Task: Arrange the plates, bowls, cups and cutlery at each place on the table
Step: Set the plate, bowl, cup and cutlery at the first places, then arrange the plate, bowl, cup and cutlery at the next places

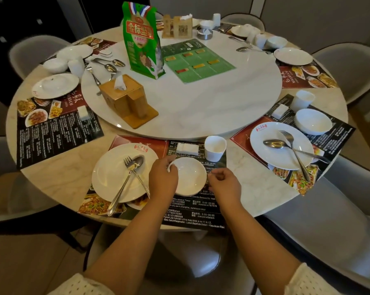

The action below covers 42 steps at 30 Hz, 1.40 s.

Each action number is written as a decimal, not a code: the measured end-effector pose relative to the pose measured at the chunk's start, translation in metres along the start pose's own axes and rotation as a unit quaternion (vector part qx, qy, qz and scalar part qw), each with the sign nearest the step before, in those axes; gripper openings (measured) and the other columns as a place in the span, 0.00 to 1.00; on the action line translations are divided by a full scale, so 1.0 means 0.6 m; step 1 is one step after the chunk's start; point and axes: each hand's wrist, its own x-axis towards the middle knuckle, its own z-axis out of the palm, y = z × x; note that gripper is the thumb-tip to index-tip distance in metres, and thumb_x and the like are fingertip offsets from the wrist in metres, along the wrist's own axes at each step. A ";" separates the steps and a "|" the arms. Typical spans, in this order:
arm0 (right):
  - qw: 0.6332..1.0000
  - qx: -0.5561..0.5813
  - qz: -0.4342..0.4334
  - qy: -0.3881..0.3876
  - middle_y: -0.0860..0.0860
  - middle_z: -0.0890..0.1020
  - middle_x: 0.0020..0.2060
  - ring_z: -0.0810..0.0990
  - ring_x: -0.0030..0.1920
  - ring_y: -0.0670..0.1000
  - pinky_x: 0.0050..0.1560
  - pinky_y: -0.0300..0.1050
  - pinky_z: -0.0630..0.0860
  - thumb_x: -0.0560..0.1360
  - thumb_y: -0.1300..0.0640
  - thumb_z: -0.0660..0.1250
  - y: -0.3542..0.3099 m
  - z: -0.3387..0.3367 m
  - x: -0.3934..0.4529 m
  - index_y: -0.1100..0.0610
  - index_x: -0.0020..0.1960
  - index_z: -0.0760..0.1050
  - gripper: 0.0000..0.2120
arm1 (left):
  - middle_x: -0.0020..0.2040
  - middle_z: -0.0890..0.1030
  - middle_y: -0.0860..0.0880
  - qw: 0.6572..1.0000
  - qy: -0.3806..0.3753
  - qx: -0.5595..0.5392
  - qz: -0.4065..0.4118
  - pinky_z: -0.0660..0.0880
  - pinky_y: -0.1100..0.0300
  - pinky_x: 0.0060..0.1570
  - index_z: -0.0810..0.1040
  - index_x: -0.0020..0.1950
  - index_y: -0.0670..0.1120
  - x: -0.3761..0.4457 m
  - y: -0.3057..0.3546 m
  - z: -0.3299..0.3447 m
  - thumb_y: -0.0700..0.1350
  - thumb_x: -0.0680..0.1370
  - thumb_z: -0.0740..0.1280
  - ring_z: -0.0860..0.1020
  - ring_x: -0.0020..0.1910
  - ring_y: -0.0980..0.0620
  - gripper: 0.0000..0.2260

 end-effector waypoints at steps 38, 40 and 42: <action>0.986 0.023 -0.144 -0.081 0.41 0.80 0.47 0.79 0.51 0.47 0.55 0.49 0.78 0.76 0.61 0.64 -0.156 0.240 -0.145 0.41 0.45 0.73 0.13 | 0.53 0.83 0.51 0.978 -0.011 -0.203 -0.054 0.75 0.61 0.51 0.79 0.51 0.56 0.026 -0.082 -0.266 0.40 0.77 0.65 0.82 0.49 0.57 0.11; 0.985 0.026 -0.142 -0.099 0.39 0.79 0.48 0.79 0.52 0.46 0.57 0.50 0.78 0.77 0.61 0.63 -0.163 0.294 -0.179 0.42 0.46 0.74 0.13 | 0.50 0.84 0.54 0.976 0.005 -0.210 -0.064 0.75 0.62 0.48 0.78 0.52 0.55 0.030 -0.116 -0.325 0.41 0.78 0.63 0.82 0.46 0.59 0.10; 0.984 0.028 -0.139 -0.104 0.43 0.79 0.51 0.80 0.53 0.49 0.58 0.52 0.78 0.77 0.61 0.63 -0.169 0.349 -0.210 0.44 0.49 0.74 0.11 | 0.50 0.83 0.54 0.974 0.020 -0.212 -0.072 0.76 0.61 0.50 0.78 0.54 0.54 0.036 -0.153 -0.384 0.42 0.79 0.62 0.82 0.46 0.58 0.09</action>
